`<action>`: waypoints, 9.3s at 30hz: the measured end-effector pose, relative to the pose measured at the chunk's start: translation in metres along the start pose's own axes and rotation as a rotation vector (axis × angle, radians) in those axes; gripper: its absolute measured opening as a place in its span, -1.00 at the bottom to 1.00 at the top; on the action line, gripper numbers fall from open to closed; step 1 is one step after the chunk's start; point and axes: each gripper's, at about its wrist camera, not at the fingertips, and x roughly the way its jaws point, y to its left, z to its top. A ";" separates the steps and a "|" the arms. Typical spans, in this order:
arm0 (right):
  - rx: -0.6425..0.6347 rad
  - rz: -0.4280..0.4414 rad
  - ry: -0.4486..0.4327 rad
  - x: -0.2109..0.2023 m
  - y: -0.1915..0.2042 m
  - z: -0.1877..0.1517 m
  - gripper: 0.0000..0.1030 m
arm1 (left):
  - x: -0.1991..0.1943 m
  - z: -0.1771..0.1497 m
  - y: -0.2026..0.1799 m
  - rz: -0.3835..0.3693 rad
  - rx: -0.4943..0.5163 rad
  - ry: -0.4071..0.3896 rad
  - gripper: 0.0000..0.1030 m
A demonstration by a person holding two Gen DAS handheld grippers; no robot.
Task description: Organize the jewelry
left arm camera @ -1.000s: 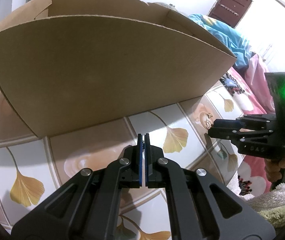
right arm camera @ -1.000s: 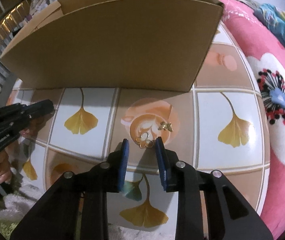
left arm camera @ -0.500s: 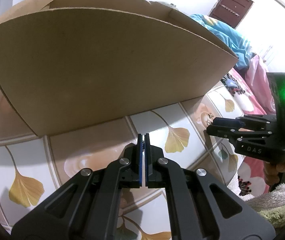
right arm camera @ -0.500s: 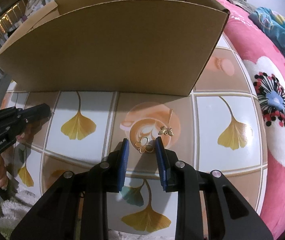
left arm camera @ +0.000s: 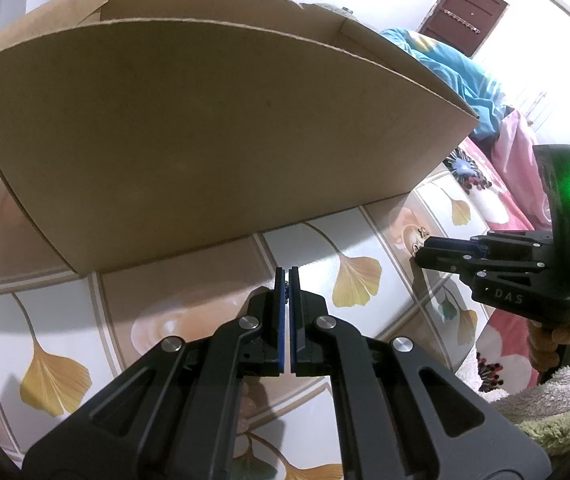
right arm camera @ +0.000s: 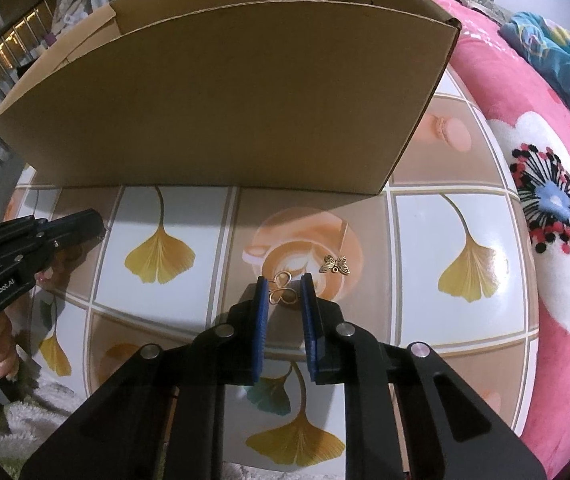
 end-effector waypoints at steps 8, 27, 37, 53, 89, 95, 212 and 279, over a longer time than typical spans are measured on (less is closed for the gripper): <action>0.000 0.013 0.003 0.004 -0.012 0.003 -0.74 | -0.001 0.000 0.001 0.000 -0.001 0.000 -0.98; -0.023 -0.039 -0.021 0.000 -0.036 0.001 -0.87 | -0.001 0.001 0.002 0.001 -0.001 -0.004 -0.98; -0.070 0.012 0.007 0.005 -0.019 -0.005 -0.87 | -0.001 0.002 0.003 0.000 -0.003 -0.002 -0.99; -0.242 0.104 0.002 0.012 -0.011 0.004 -0.42 | -0.002 -0.001 0.002 0.007 -0.007 -0.002 -0.98; -0.277 0.139 -0.002 -0.005 -0.021 -0.004 -0.56 | -0.005 -0.003 -0.003 0.011 0.016 -0.008 -0.98; -0.391 0.147 0.062 0.004 -0.017 0.003 -0.56 | -0.005 -0.002 -0.004 0.012 0.014 -0.008 -0.98; -0.364 0.321 0.184 0.015 0.013 0.172 -0.72 | 0.009 0.138 -0.002 -0.066 -0.007 0.118 -0.55; -0.001 -0.064 -0.107 0.002 -0.002 -0.050 0.87 | -0.034 -0.069 -0.027 0.498 -0.096 0.053 0.84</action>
